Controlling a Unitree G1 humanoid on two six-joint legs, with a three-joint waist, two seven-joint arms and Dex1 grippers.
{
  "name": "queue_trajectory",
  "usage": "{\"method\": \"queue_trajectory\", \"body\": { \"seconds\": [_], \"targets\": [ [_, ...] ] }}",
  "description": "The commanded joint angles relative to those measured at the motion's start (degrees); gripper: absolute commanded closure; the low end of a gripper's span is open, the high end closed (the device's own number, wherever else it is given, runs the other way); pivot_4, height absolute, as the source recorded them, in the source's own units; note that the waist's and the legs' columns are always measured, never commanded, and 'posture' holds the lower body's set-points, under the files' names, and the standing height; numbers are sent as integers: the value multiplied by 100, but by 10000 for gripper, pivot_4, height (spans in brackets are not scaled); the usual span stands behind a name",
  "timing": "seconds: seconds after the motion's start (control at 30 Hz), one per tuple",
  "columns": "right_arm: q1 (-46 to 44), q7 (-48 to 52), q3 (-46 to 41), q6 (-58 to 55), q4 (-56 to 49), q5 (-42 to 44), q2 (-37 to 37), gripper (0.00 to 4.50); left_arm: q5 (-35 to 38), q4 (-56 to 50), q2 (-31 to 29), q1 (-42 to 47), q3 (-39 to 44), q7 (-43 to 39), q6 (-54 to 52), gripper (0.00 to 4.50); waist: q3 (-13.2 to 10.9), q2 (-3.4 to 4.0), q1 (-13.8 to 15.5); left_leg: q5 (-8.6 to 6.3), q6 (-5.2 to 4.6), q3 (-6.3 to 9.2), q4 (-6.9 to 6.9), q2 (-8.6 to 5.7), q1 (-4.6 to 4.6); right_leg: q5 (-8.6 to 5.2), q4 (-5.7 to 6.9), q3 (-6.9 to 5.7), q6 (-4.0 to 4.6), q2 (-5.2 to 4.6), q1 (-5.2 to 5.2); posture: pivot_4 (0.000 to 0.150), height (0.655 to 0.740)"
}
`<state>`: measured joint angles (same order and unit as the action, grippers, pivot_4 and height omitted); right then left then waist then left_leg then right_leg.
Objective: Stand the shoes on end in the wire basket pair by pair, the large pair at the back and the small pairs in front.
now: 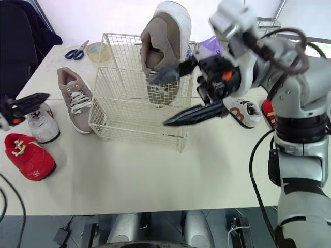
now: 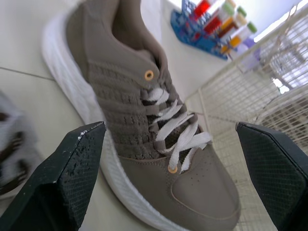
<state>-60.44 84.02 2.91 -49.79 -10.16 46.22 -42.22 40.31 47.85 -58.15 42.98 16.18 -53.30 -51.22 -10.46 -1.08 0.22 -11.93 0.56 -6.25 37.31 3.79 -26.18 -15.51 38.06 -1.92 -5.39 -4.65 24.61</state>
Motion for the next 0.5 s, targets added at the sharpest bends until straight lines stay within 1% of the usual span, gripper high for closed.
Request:
{"method": "queue_trajectory", "body": {
  "seconds": [0.03, 0.17, 0.27, 0.4, 0.5],
  "targets": [
    [-34, -145, -124, 62, -256, -19, -172, 443, -576, 721, 39, 562, -193, -286, 415, 0, -1, -3, -12, 0, 0, 0, 0, 1, -1, 0, 2, 0, 0, 1, 2, 1500, 7400],
    [125, -326, -148, 58, -417, -16, -284, 443, -1070, 1517, 260, 1031, -268, -261, 836, 0, -1, -4, -9, 0, 0, 2, 0, 2, -6, -1, 1, -1, -1, 2, 6, 1500, 7400],
    [180, -468, -202, 42, -494, 4, -334, 443, -1236, 1948, 364, 1230, -157, -152, 963, 0, -1, -4, -9, 0, -1, 2, 1, 2, -7, 0, 2, 0, -1, 1, 7, 1500, 7400],
    [199, -600, -190, 77, -523, -7, -362, 443, -1550, 2245, 599, 1380, -256, -182, 1021, 0, -1, -4, 3, 0, -1, 4, 4, 3, -8, 0, 3, -1, -1, 1, 6, 1500, 7400],
    [178, -707, -192, 67, -549, 26, -335, 443, -1777, 2455, 808, 1541, -281, 40, 951, 0, -1, -4, 30, 0, -2, 5, 9, 2, -8, 0, 5, -1, -1, 1, 4, 1500, 7400]
  ]
}}
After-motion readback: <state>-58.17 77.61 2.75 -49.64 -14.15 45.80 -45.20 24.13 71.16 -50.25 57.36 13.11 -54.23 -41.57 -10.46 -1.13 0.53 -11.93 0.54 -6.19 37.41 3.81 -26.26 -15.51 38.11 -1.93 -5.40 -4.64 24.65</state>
